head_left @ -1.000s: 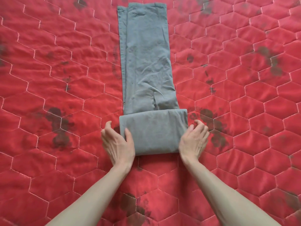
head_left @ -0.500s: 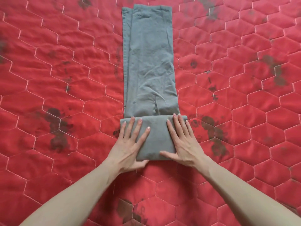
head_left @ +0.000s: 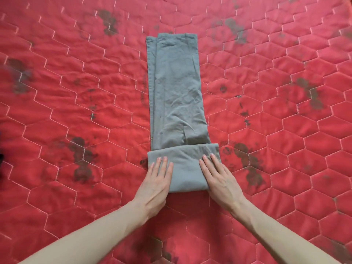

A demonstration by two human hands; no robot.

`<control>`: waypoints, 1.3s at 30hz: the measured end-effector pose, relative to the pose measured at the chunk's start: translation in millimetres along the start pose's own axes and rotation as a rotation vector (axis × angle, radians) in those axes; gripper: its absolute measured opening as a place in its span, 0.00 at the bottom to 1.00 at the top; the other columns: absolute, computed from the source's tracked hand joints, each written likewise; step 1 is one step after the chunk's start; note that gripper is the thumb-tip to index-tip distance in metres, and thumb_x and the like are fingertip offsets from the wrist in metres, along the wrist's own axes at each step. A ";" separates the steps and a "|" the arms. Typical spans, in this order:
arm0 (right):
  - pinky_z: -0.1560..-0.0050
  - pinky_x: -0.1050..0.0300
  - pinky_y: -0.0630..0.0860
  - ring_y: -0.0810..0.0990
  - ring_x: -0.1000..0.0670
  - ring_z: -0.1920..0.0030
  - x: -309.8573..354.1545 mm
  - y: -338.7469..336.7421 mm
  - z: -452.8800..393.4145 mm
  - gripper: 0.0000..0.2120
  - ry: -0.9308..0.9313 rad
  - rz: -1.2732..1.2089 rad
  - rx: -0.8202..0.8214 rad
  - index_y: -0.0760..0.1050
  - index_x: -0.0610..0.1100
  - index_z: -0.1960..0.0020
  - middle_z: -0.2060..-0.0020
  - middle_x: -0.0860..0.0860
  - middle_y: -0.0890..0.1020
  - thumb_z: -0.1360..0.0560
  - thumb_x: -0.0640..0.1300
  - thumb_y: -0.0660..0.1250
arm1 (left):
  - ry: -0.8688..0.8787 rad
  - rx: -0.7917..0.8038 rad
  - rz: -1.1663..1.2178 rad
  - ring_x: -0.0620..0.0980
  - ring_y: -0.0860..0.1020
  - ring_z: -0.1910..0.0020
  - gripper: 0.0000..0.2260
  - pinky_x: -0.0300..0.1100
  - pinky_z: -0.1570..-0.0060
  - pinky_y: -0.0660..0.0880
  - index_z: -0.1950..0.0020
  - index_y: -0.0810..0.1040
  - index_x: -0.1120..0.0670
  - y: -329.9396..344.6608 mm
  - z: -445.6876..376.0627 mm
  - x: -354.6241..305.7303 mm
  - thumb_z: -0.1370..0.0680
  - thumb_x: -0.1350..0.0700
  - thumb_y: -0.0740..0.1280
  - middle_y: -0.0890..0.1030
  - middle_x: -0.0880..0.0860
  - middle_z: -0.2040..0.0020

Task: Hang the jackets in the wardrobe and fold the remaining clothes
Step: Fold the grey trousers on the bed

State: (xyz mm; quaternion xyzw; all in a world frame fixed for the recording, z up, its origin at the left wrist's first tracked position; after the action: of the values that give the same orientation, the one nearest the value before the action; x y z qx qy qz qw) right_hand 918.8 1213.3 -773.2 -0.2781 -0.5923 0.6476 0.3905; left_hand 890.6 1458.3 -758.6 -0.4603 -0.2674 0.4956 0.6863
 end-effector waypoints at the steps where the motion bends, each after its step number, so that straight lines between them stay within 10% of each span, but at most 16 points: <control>1: 0.32 0.43 0.77 0.72 0.38 0.26 -0.8 -3.2 4.4 0.29 -0.005 -0.030 -0.005 0.74 0.38 0.26 0.27 0.42 0.75 0.26 0.42 0.57 | 0.015 0.019 0.032 0.69 0.73 0.28 0.41 0.61 0.30 0.71 0.27 0.72 0.67 -4.7 3.0 1.5 0.41 0.59 0.67 0.73 0.69 0.28; 7: 0.38 0.53 0.78 0.81 0.50 0.36 -6.8 -48.5 43.5 0.22 -0.052 -0.287 0.004 0.77 0.48 0.33 0.36 0.54 0.82 0.27 0.48 0.67 | 0.159 -0.057 0.352 0.60 0.81 0.36 0.34 0.47 0.39 0.78 0.27 0.73 0.62 -45.9 27.8 17.9 0.31 0.54 0.50 0.80 0.62 0.33; 12: 0.52 0.55 0.78 0.81 0.57 0.55 -6.3 -77.2 62.1 0.17 0.104 -0.506 -0.018 0.75 0.59 0.38 0.55 0.61 0.83 0.26 0.52 0.67 | 0.031 0.174 0.667 0.46 0.81 0.44 0.26 0.36 0.46 0.72 0.30 0.77 0.45 -65.9 35.5 31.0 0.28 0.56 0.61 0.84 0.49 0.41; 17: 0.50 0.62 0.79 0.84 0.55 0.53 -4.6 -80.7 48.7 0.30 0.545 -1.025 -0.168 0.74 0.61 0.32 0.55 0.57 0.85 0.30 0.49 0.81 | -0.267 0.033 1.180 0.41 0.77 0.62 0.12 0.38 0.59 0.72 0.54 0.85 0.47 -43.9 42.2 53.2 0.31 0.55 0.63 0.84 0.45 0.59; 22: 0.30 0.54 0.71 0.78 0.58 0.35 12.7 -47.4 7.1 0.25 0.759 -1.191 -0.294 0.73 0.52 0.30 0.37 0.58 0.82 0.21 0.65 0.65 | -0.602 -0.160 1.511 0.47 0.81 0.56 0.08 0.45 0.49 0.78 0.52 0.84 0.54 -15.3 24.0 55.1 0.19 0.60 0.65 0.85 0.48 0.57; 25: 0.30 0.66 0.60 0.68 0.50 0.25 19.0 -27.8 -16.4 0.31 0.821 -1.102 -0.216 0.59 0.45 0.19 0.27 0.52 0.72 0.16 0.60 0.56 | -0.677 -0.189 1.502 0.43 0.80 0.47 0.11 0.31 0.47 0.75 0.35 0.77 0.55 -2.4 14.3 42.6 0.16 0.55 0.65 0.83 0.50 0.43; 28: 0.31 0.56 0.64 0.69 0.41 0.25 14.8 -16.5 -34.1 0.26 0.840 -1.056 -0.176 0.61 0.44 0.20 0.25 0.42 0.72 0.13 0.56 0.50 | -0.731 -0.177 1.460 0.52 0.74 0.32 0.21 0.45 0.30 0.69 0.25 0.65 0.59 9.1 7.4 31.1 0.15 0.52 0.62 0.75 0.54 0.32; 34: 0.47 0.44 0.70 0.79 0.33 0.41 4.9 3.7 -51.3 0.20 1.045 -0.779 -0.164 0.77 0.46 0.41 0.45 0.38 0.83 0.14 0.57 0.52 | -0.741 -0.363 1.350 0.52 0.76 0.50 0.06 0.45 0.50 0.66 0.40 0.68 0.56 12.7 -0.4 24.3 0.13 0.54 0.57 0.77 0.47 0.51; 39: 0.32 0.45 0.66 0.69 0.41 0.28 10.9 13.1 -56.0 0.24 0.906 -0.456 -0.357 0.63 0.46 0.20 0.27 0.43 0.71 0.16 0.47 0.60 | -0.735 -0.507 1.137 0.53 0.73 0.62 0.05 0.48 0.59 0.62 0.48 0.67 0.54 19.4 -1.6 22.0 0.14 0.55 0.58 0.75 0.51 0.62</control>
State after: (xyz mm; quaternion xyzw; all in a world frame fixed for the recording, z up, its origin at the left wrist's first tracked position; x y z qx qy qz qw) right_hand 956.7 1253.3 -793.0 -0.4559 -0.5108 0.2507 0.6844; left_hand 891.5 1479.7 -778.7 -0.4769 -0.3066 0.8216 0.0602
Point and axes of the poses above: each hand's wrist, its own z-axis away from the middle knuckle, its own y-axis out of the palm, x = y × z, the point moved 2 cm from there along -z, towards the middle knuckle
